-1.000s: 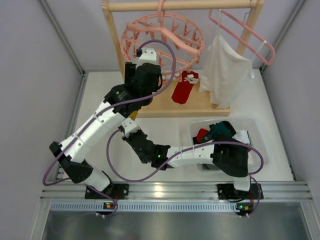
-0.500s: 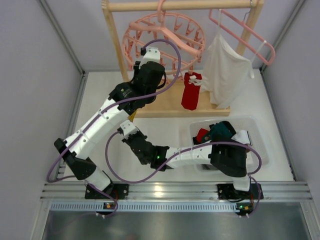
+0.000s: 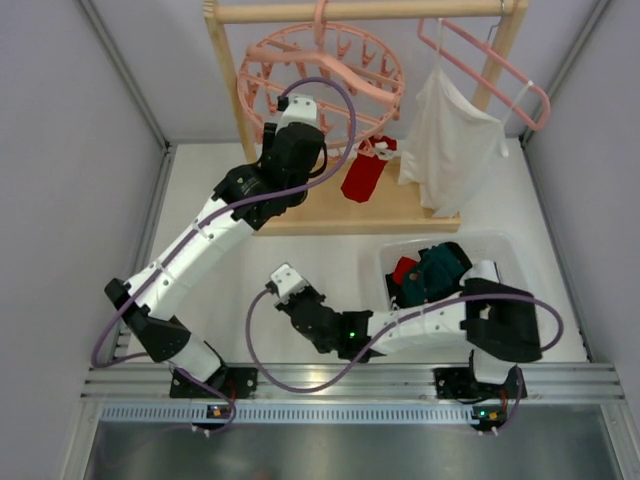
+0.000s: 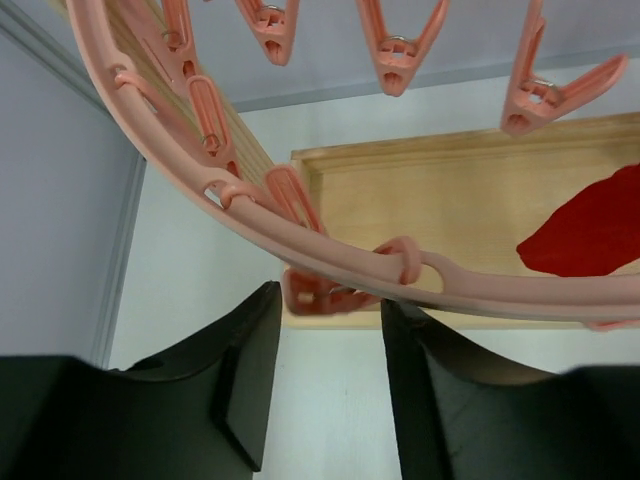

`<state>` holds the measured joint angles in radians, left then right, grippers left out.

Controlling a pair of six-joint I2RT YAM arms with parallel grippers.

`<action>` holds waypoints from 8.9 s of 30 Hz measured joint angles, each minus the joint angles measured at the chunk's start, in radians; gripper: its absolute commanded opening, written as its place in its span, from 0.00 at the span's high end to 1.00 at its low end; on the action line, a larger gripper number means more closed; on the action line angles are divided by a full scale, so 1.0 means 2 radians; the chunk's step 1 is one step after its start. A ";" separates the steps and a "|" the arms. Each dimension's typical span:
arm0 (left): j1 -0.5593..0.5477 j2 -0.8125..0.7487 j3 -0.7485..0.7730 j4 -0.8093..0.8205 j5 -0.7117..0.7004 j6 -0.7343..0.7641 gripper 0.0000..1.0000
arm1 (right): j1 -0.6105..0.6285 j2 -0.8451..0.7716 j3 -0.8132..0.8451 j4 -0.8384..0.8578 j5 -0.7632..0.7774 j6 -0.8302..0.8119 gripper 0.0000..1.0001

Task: Remove the socks clipped to the hanger

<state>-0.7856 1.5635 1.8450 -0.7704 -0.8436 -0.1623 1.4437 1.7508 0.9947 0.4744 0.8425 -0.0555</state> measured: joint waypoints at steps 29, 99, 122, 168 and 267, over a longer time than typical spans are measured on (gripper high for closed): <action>0.001 -0.405 -0.337 -0.007 0.089 -0.105 0.02 | -0.257 -0.524 -0.138 -0.581 0.006 0.348 1.00; 0.002 -0.494 -0.463 -0.003 0.080 -0.123 0.02 | -0.602 -0.114 -0.061 0.009 -0.610 0.115 0.00; 0.002 -0.492 -0.463 0.000 0.099 -0.117 0.02 | -0.602 0.037 0.011 0.196 -0.706 0.144 1.00; -0.031 -0.145 -0.033 0.020 0.129 -0.083 0.01 | -0.070 -0.068 0.034 -0.052 0.015 0.120 1.00; 0.007 -0.026 -0.024 0.024 0.041 -0.018 0.15 | -0.037 -0.222 -0.039 -0.222 -0.061 0.132 1.00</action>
<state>-0.7719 1.5116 1.7966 -0.7216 -0.7616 -0.1974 1.3693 1.3067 0.9157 0.0303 0.7204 0.2092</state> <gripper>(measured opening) 0.734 0.004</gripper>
